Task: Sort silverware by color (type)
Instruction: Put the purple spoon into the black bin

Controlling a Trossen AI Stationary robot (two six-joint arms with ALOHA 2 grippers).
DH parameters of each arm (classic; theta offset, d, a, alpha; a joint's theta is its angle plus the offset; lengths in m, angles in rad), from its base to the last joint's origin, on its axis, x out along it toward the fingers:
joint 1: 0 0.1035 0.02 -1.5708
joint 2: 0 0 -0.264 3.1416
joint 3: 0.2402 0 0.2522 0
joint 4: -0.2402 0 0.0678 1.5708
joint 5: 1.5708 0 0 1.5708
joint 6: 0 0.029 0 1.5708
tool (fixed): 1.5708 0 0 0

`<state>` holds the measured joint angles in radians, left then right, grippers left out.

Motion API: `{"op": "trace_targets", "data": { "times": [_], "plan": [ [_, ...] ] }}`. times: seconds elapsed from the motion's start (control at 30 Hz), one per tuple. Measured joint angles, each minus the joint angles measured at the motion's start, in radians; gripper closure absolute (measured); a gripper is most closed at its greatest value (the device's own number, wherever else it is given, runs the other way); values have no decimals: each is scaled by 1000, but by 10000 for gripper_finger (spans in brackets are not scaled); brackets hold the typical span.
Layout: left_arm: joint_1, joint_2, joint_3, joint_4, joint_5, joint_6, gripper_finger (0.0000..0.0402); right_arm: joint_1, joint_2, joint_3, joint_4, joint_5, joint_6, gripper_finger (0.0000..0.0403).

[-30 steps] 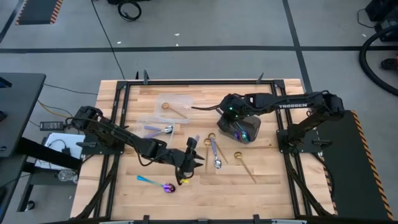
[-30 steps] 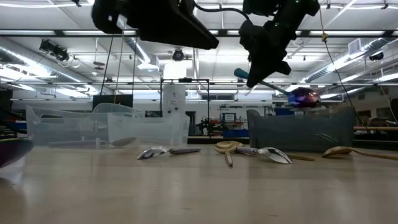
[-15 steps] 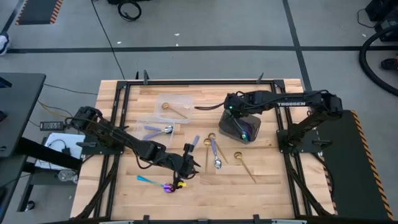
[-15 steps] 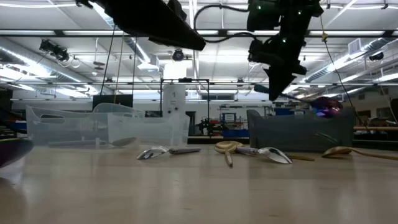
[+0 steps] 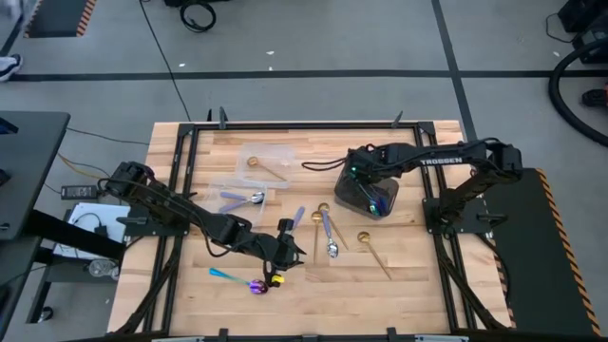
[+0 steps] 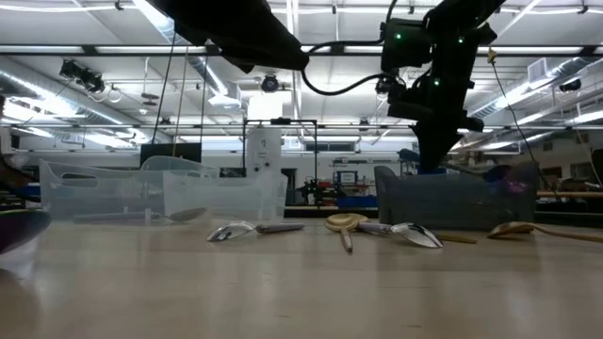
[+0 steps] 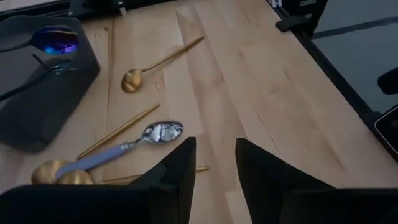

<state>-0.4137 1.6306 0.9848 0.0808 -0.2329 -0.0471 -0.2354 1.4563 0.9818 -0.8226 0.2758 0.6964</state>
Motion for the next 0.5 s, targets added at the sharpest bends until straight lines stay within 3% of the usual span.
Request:
{"op": "trace_targets", "data": {
  "times": [0.2,0.5],
  "plan": [
    [-5,0,0,-6,0,8,281,-33,0,-29,56,-77,-16,375],
    [39,1,0,-5,20,32,281,-50,0,-45,83,-98,-39,368]
  ]
}}
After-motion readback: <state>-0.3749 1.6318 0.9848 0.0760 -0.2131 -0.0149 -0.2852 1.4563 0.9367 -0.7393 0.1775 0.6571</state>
